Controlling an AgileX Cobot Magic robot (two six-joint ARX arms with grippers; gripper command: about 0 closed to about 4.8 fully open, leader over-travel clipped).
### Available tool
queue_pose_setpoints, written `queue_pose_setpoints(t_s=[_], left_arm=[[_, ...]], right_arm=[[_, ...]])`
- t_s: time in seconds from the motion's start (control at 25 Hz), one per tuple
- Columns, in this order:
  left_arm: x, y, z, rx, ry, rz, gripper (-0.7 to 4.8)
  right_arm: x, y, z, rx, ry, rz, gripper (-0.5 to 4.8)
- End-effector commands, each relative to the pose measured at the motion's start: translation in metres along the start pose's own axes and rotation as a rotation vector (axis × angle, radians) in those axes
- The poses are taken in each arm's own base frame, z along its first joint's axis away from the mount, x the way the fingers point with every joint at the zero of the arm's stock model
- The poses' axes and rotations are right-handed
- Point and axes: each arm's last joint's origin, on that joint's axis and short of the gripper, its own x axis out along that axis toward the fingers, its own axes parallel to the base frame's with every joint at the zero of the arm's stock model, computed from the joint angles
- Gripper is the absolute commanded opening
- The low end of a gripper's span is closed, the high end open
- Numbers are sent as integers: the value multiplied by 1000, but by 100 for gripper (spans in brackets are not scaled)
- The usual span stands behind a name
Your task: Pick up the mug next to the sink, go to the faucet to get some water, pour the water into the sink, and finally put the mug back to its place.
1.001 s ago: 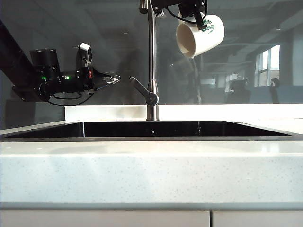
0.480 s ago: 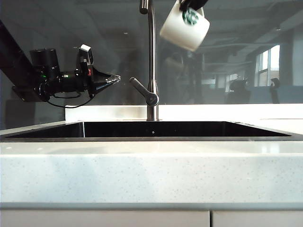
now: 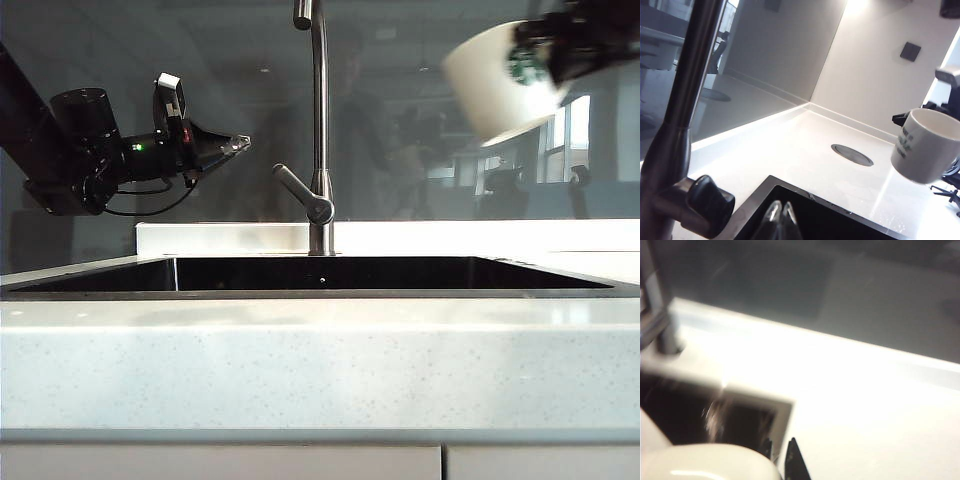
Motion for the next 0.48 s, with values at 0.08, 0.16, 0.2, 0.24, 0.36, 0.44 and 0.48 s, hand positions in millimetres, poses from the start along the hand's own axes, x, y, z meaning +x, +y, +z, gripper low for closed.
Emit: queue_pose_setpoints(t_s=[0.08,0.16,0.2,0.24,0.36,0.44,0.48], left_arm=[[3,-3,3,14,-6,-10,-6],[6,-4,2,-13,-4,-16,-6],[6,-4,2,-13,-4,-16,-6],[7,-4,2,-12,-4,-17,-6],[8,-5,2,-12,-4,-19,-6],[8,-5,2,-13,-4,-19,-6],[8,-5,2,-13,-4,-19,-6]], right_arm=[[-14,-34,-46,161,-163,-68,-5],[-17,-49,-79,163,-198,-112,-5],[-17,-54,-86,163,-205,-129,-5],[-17,-57,-91,164,-207,-144,-5],[-13,-65,-104,168,-183,-135,-5],[-6,-71,-114,167,-176,-84,-5],[-3,-71,-118,167,-174,-80,-5]])
